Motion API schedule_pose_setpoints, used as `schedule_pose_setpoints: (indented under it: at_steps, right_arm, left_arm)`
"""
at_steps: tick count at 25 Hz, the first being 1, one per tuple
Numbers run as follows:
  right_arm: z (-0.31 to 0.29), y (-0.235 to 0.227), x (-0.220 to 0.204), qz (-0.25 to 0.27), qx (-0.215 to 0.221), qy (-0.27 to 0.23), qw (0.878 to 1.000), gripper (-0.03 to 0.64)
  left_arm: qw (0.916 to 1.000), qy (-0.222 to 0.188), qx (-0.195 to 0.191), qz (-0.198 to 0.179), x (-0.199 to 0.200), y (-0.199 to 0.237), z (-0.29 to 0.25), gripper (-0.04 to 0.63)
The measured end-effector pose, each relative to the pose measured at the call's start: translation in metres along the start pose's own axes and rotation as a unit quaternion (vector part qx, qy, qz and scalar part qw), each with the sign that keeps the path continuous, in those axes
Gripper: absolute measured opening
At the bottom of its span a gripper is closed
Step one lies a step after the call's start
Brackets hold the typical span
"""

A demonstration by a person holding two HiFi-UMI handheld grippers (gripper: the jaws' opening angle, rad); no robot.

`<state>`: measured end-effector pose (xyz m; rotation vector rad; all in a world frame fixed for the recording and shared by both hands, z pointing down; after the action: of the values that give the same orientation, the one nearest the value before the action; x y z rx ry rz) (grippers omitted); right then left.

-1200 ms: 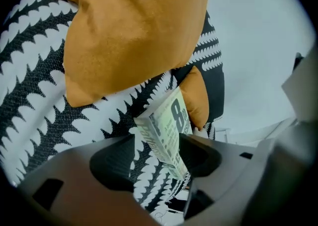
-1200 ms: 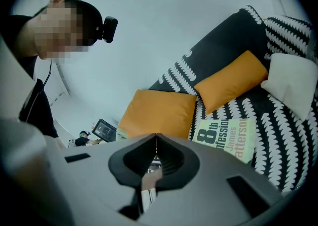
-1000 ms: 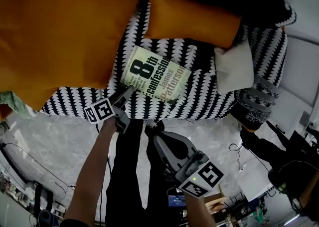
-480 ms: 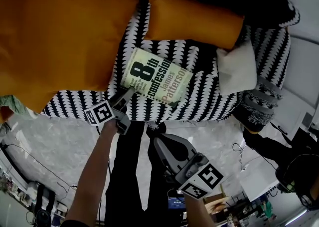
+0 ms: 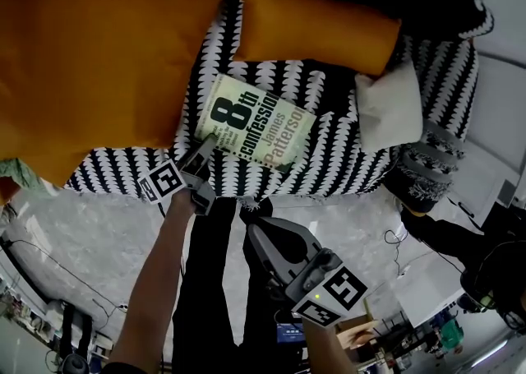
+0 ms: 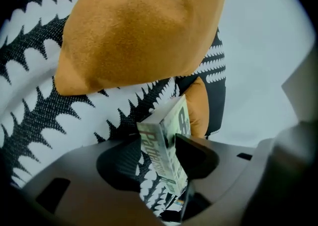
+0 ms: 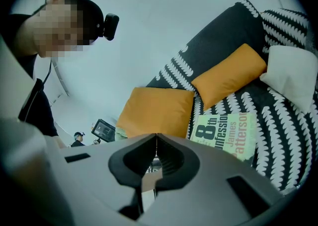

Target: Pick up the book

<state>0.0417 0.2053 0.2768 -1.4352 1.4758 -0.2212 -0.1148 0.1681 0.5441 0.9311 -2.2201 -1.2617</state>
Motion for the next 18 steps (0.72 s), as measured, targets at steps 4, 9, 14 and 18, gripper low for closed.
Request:
schedule_pose_setpoints:
  at_steps: [4,9,14,18]
  right_arm:
    - [0.001,0.005,-0.004,-0.005,0.002,0.004,1.0,0.017]
    - [0.008,0.008,-0.003,-0.007,-0.003,0.006,1.0,0.017]
    - [0.01,0.012,-0.004,-0.006,0.001,0.005,1.0,0.017]
    - [0.011,0.013,-0.01,-0.005,0.001,0.004,1.0,0.017]
  left_arm:
    - [1.0,0.002,0.007,0.002,0.002,0.0,0.002,0.222]
    - [0.9999,-0.004,0.009,0.002,0.0,-0.009,0.002,0.209]
    - [0.9997,-0.018,0.0,-0.015,0.0,-0.02,0.004,0.196]
    - [0.9989,-0.017,-0.003,-0.045,0.001,-0.03,0.004,0.19]
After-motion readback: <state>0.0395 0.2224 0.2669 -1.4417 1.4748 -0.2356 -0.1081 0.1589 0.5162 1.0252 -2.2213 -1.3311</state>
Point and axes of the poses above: the fingertips, and each gripper's own axes: z backward along the fingers, y to its left, x out of its top, the point moved 5 cm from there along z, backward along the fingers, and after that the axes turned 3 degrees about z, right-handed, at the moved point
